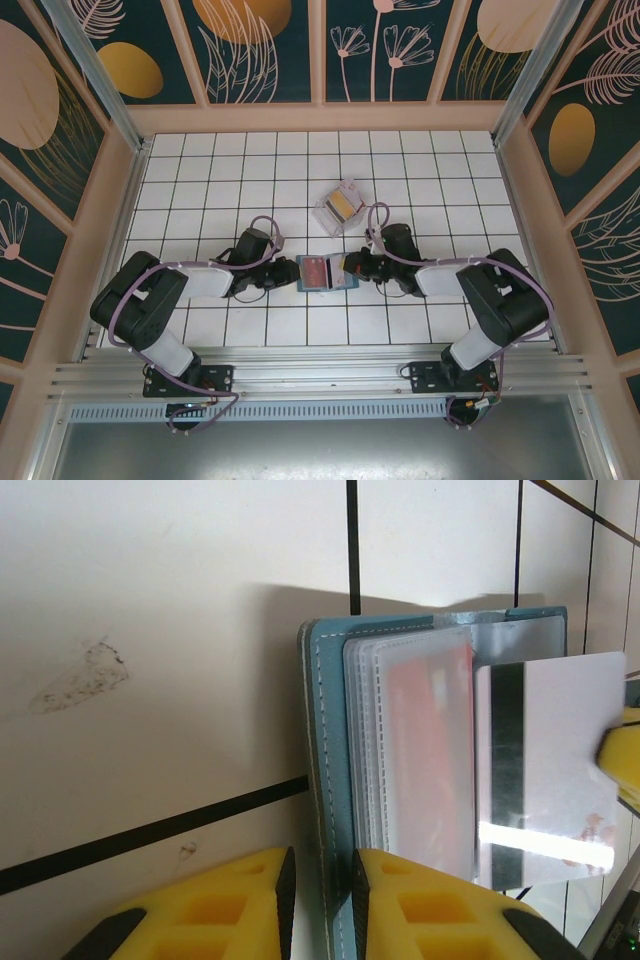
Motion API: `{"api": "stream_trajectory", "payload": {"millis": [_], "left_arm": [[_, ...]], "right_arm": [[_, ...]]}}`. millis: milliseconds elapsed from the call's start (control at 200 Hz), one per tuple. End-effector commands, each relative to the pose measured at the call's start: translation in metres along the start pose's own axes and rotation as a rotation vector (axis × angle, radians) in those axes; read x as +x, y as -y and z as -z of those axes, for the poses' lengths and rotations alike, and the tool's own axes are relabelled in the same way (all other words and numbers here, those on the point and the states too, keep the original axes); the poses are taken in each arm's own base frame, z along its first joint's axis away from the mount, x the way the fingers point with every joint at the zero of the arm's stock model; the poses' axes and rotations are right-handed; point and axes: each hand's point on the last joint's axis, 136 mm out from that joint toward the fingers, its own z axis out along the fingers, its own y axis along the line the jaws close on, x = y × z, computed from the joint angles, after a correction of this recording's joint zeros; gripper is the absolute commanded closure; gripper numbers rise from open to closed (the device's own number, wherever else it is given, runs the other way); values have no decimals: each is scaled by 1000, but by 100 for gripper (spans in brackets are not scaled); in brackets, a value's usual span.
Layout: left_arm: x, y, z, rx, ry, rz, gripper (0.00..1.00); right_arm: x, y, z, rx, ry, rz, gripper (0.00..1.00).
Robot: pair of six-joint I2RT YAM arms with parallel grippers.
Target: Put the credit cards into the card holder
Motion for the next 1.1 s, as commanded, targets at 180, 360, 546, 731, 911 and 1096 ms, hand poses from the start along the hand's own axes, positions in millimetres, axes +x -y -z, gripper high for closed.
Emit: {"api": "stream_trajectory", "payload": {"millis": [180, 360, 546, 731, 911, 1096], "left_arm": [[15, -4, -7, -5, -44, 11, 75], [15, -4, -6, -8, -45, 7, 75], [15, -5, -5, -11, -40, 8, 76], [14, -4, -6, -8, -41, 10, 75], [14, -4, -8, -8, -45, 10, 76], [14, -4, -7, -8, -43, 7, 76]], "right_arm": [[-16, -24, 6, -6, 31, 93, 100], [-14, -22, -6, -24, 9, 80, 100], [-14, -14, -14, -14, 0, 72, 100], [-11, -10, -19, -17, -17, 65, 100], [-10, -9, -22, -18, -34, 57, 100], [-8, -9, -23, -13, -58, 45, 100]]}}
